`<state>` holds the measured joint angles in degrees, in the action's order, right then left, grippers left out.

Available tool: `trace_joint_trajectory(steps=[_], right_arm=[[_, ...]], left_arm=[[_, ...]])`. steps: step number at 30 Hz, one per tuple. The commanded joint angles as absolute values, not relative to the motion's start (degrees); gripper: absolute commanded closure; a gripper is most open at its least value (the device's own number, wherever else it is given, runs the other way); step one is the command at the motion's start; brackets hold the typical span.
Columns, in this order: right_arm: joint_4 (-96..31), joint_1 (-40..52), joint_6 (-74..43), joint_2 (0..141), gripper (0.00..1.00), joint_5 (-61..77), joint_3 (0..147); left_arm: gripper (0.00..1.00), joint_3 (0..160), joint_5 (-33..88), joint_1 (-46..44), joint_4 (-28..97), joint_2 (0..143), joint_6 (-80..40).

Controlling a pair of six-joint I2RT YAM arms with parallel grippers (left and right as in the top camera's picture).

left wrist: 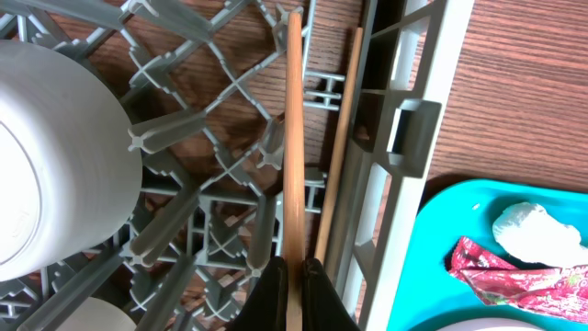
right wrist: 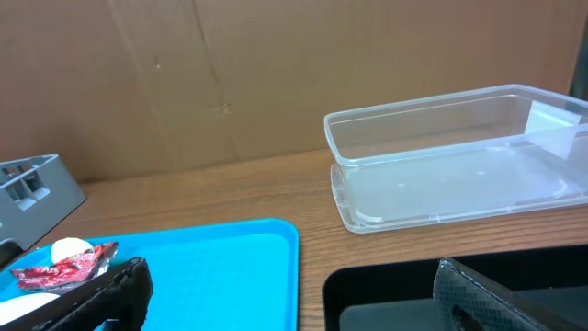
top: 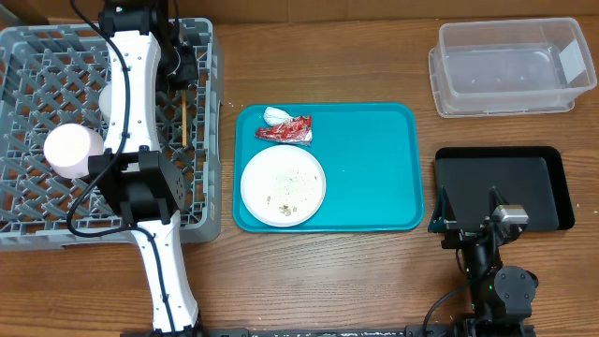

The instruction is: Sort waste into correct bins and load items into the dishwasher

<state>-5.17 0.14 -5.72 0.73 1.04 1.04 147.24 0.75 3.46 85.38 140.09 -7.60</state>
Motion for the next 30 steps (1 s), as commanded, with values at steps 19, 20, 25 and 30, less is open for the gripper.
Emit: trace_joint_trajectory(steps=[19, 20, 25, 30], right_arm=[[-4.8, 0.4, -5.3, 0.2, 0.0, 0.5, 0.4], [-4.8, 0.4, -5.3, 0.2, 0.0, 0.5, 0.4], [-4.8, 0.4, -5.3, 0.2, 0.0, 0.5, 0.4], [-4.8, 0.4, -5.3, 0.2, 0.0, 0.5, 0.4]], left_arm=[[0.96, 146.4, 8.1, 3.0, 83.0, 140.4, 0.4], [0.96, 146.4, 7.9, 3.0, 82.8, 140.4, 0.2], [0.96, 146.4, 6.2, 3.0, 81.8, 140.4, -2.0], [0.72, 146.4, 6.1, 3.0, 81.7, 140.4, -1.9]])
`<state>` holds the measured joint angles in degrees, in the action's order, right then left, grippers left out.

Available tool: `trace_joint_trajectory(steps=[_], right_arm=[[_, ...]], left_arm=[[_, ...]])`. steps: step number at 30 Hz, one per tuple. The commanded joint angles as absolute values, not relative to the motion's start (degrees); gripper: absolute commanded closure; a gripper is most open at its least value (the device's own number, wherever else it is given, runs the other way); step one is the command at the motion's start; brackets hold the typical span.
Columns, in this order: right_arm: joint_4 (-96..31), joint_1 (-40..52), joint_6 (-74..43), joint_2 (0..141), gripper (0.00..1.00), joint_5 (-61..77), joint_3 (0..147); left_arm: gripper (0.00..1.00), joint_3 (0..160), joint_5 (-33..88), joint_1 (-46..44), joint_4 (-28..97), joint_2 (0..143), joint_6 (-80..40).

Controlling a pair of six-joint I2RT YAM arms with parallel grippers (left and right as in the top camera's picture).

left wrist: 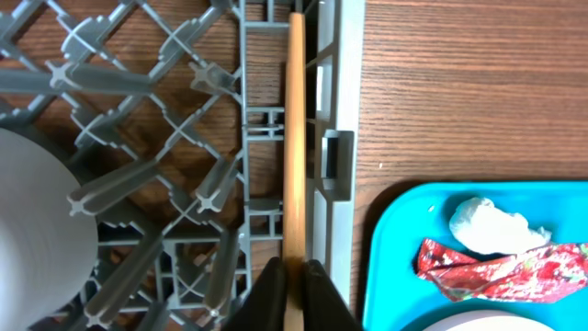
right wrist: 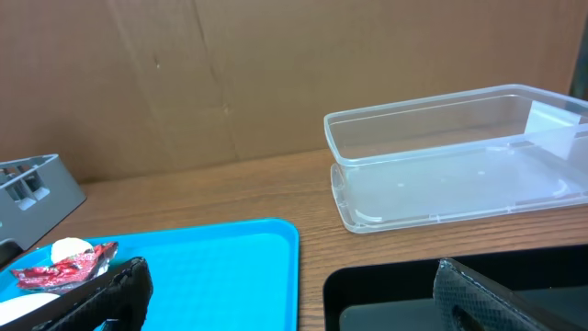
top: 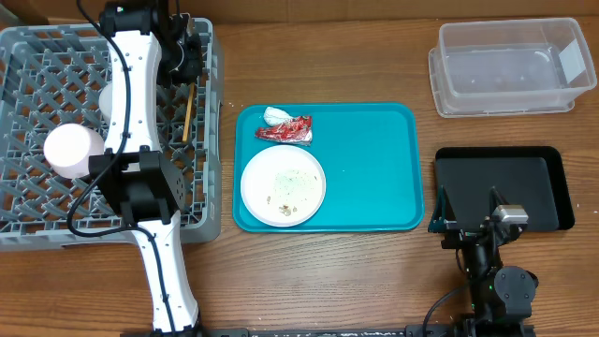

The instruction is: Sort waste into correct bins and load items into the dishwasher

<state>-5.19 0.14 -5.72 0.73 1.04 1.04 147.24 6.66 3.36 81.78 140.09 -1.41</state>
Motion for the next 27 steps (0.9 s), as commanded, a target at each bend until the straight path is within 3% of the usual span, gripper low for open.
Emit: trace_joint_trajectory(steps=[1, 4, 15, 18, 23, 27], right_arm=[[-4.8, 0.4, -5.3, 0.2, 0.0, 0.5, 0.4], [-4.8, 0.4, -5.3, 0.2, 0.0, 0.5, 0.4], [-4.8, 0.4, -5.3, 0.2, 0.0, 0.5, 0.4], [-4.8, 0.4, -5.3, 0.2, 0.0, 0.5, 0.4], [-4.8, 0.4, -5.3, 0.2, 0.0, 0.5, 0.4], [-4.8, 0.4, -5.3, 0.2, 0.0, 0.5, 0.4]], left_arm=[[0.54, 146.4, 6.0, 3.0, 81.8, 140.4, -1.9], [0.04, 146.4, 6.0, 2.9, 81.9, 140.4, -2.0], [0.0, 146.8, 9.6, 3.1, 83.2, 137.0, -6.8], [0.0, 147.5, 19.9, 3.1, 82.5, 134.0, -6.8], [0.0, 147.5, 48.5, 2.6, 81.2, 129.7, -6.9], [0.0, 147.5, 58.3, 0.8, 83.7, 129.3, -6.9]])
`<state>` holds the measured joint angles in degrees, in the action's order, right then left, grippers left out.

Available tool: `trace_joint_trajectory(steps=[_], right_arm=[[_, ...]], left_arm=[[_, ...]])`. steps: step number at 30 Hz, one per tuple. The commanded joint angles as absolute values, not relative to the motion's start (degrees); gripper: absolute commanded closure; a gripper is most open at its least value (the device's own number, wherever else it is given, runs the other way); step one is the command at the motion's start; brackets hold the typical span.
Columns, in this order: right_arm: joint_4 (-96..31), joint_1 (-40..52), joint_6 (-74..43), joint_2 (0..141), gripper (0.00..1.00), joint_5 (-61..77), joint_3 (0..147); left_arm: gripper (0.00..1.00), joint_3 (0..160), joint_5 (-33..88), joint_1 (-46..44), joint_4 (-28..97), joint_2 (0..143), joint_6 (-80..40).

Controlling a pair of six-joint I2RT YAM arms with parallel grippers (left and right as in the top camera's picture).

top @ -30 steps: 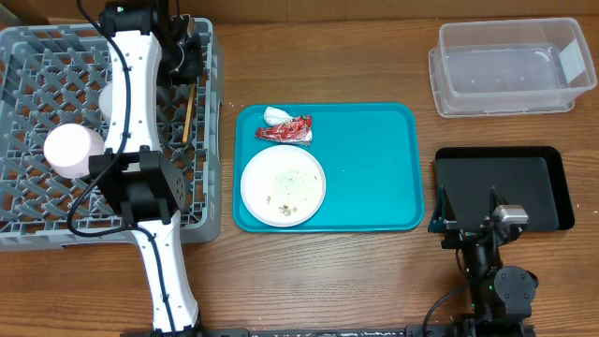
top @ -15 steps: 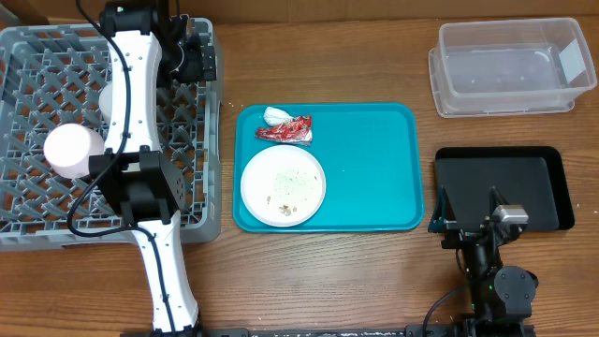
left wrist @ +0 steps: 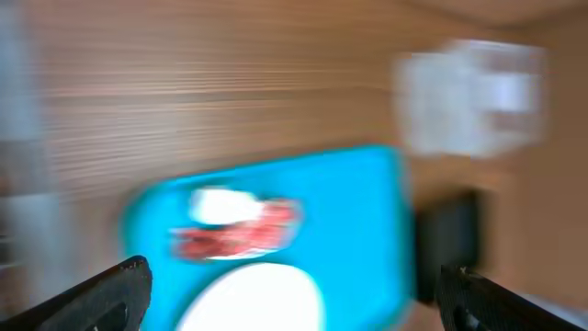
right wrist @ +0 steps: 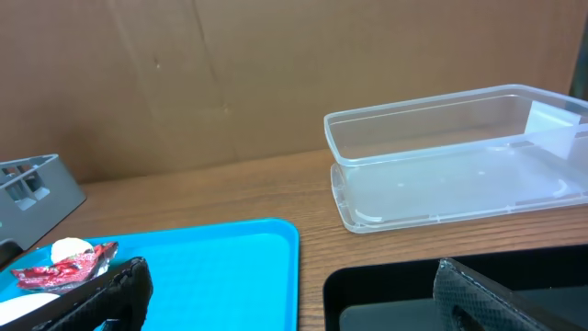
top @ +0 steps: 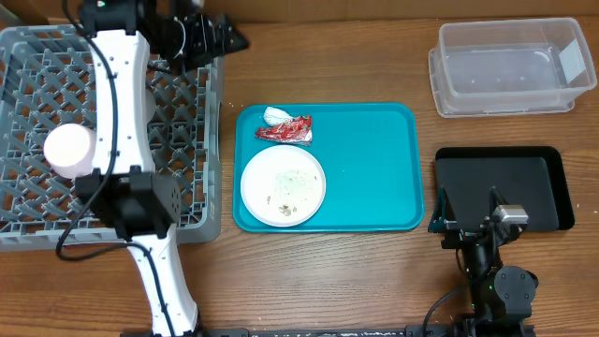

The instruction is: Sort waste into correct bins and load items into the dishwasher

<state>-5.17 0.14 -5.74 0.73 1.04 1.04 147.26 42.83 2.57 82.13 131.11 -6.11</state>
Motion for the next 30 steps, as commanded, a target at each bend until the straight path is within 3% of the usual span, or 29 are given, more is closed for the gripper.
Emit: trace_joint_trajectory(steps=[1, 9, 21, 30], right_arm=[[-4.8, 0.4, -5.3, 0.2, 0.0, 0.5, 0.4], [-4.8, 0.4, -5.3, 0.2, 0.0, 0.5, 0.4], [-4.8, 0.4, -5.3, 0.2, 0.0, 0.5, 0.4], [-4.8, 0.4, -5.3, 0.2, 0.0, 0.5, 0.4]], left_arm=[[0.0, 147.5, 58.3, 0.0, 85.5, 129.3, -6.9], [0.0, 147.5, 51.3, -7.4, 94.1, 129.3, -6.9], [0.0, 147.5, 21.7, -13.3, 95.5, 129.3, -11.6], [0.0, 147.5, 21.2, -13.6, 96.8, 129.3, -12.5]])
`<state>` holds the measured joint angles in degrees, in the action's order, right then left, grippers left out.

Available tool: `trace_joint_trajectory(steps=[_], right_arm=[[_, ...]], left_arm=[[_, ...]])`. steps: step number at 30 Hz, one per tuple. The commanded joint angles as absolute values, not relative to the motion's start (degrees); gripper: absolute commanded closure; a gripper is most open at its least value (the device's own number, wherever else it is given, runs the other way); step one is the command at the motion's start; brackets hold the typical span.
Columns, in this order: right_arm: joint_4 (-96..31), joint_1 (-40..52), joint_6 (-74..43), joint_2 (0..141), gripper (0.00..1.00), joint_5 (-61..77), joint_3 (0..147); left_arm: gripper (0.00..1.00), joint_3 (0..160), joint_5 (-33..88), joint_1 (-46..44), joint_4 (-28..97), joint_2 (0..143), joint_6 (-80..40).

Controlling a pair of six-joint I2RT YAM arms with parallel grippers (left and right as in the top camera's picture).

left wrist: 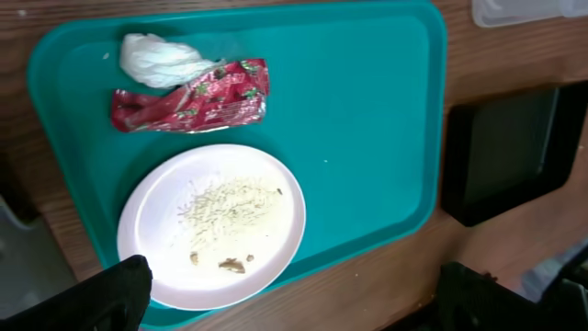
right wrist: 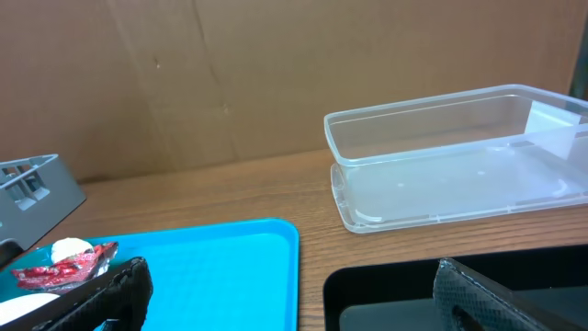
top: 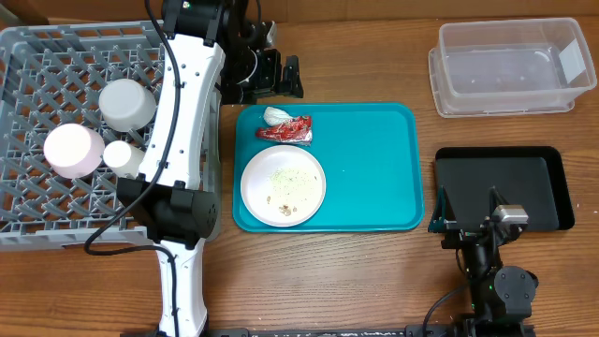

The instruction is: Sort waste into correct bins and load items into the dishwasher

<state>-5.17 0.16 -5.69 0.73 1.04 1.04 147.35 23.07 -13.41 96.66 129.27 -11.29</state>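
Observation:
My left gripper [top: 279, 77] hangs open and empty over the far left edge of the teal tray [top: 374, 168]. Its wrist view looks down on a white plate [left wrist: 211, 225] with food crumbs, a red wrapper [left wrist: 188, 97] and a crumpled white tissue [left wrist: 161, 60]; its own gripper [left wrist: 303, 308] shows wide-spread jaws. The grey dish rack [top: 56, 56] at the left holds a white bowl [top: 126, 103], a pink cup [top: 73, 150] and a small white cup [top: 119, 154]. My right gripper [right wrist: 285, 303] rests open at the black bin [top: 501, 187]. No chopstick shows.
A clear plastic bin [top: 510, 65] stands at the far right. My left arm [top: 182, 140] stretches over the rack's right side, hiding that part. The black bin sits right of the tray near the front edge.
My left gripper was at the rack's far right corner with a blurred view. Now it is farther right, over the tray's far left edge. The white bowl has come into sight. The right arm is unchanged.
First my left gripper was shut on a wooden chopstick over the rack's right side, beside another chopstick. Then it held the stick along the rack's right wall. Then it was open and empty at the rack's far corner, and now it hangs over the tray.

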Motion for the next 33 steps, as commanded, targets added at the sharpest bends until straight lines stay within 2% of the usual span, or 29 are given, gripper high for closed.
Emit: trace_joint_trajectory(steps=[1, 17, 20, 25, 33], right_arm=[[-4.8, 0.4, -5.3, 0.2, 0.0, 0.5, 0.4], [-4.8, 0.4, -5.3, 0.2, 0.0, 0.5, 0.4], [-4.8, 0.4, -5.3, 0.2, 0.0, 0.5, 0.4], [-4.8, 0.4, -5.3, 0.2, 0.0, 0.5, 0.4], [-4.8, 0.4, -5.3, 0.2, 0.0, 0.5, 0.4]], left_arm=[[0.0, 147.5, 21.2, -13.7, 96.8, 129.3, -12.5], [0.0, 147.5, 14.7, -13.1, 95.4, 129.3, -15.1], [0.0, 147.5, 7.2, -13.1, 94.0, 129.3, -18.9], [0.0, 147.5, -14.5, -11.0, 92.6, 129.3, -29.4], [0.0, 147.5, -14.3, -1.3, 94.4, 129.3, -32.3]])
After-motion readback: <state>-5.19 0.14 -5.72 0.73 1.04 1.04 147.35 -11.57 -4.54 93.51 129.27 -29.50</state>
